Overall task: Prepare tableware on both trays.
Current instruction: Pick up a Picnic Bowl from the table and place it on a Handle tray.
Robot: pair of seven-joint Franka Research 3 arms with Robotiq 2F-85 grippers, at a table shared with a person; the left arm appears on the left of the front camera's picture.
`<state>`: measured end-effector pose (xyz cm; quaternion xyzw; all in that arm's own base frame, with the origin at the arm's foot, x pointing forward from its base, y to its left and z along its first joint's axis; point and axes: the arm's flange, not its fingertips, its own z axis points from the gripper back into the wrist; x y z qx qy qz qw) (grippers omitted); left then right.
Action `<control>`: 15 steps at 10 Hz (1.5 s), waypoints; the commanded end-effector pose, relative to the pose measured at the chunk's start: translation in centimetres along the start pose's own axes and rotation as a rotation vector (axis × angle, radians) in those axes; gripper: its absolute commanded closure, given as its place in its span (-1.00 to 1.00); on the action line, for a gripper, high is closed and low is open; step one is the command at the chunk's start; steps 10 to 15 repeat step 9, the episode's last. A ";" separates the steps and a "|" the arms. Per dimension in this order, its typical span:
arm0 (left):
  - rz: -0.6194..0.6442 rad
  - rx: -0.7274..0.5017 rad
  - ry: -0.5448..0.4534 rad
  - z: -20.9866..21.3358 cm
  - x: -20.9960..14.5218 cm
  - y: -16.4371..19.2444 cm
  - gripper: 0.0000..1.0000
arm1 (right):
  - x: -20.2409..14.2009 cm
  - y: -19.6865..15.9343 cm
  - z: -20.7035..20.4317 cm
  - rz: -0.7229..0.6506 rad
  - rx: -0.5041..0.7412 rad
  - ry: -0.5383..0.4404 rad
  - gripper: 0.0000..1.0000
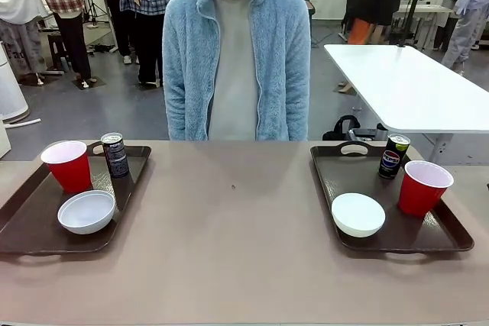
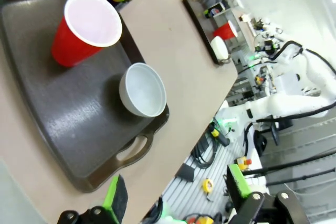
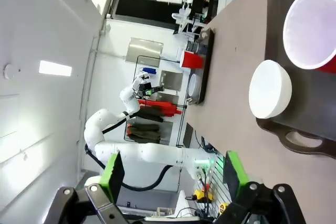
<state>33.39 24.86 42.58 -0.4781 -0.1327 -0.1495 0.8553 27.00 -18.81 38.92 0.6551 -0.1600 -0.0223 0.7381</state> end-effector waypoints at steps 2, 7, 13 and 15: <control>-0.007 -0.007 -0.011 0.1 -0.1 -0.2 -1.00 | -0.6 1.6 -0.5 0.044 0.017 0.013 -1.00; -0.007 -0.007 -0.011 0.1 -0.1 -0.2 -1.00 | -0.6 1.6 -0.5 0.044 0.017 0.013 -1.00; -0.007 -0.007 -0.011 0.1 -0.1 -0.2 -1.00 | -0.6 1.6 -0.5 0.044 0.017 0.013 -1.00; -0.007 -0.007 -0.011 0.1 -0.1 -0.2 -1.00 | -0.6 1.6 -0.5 0.044 0.017 0.013 -1.00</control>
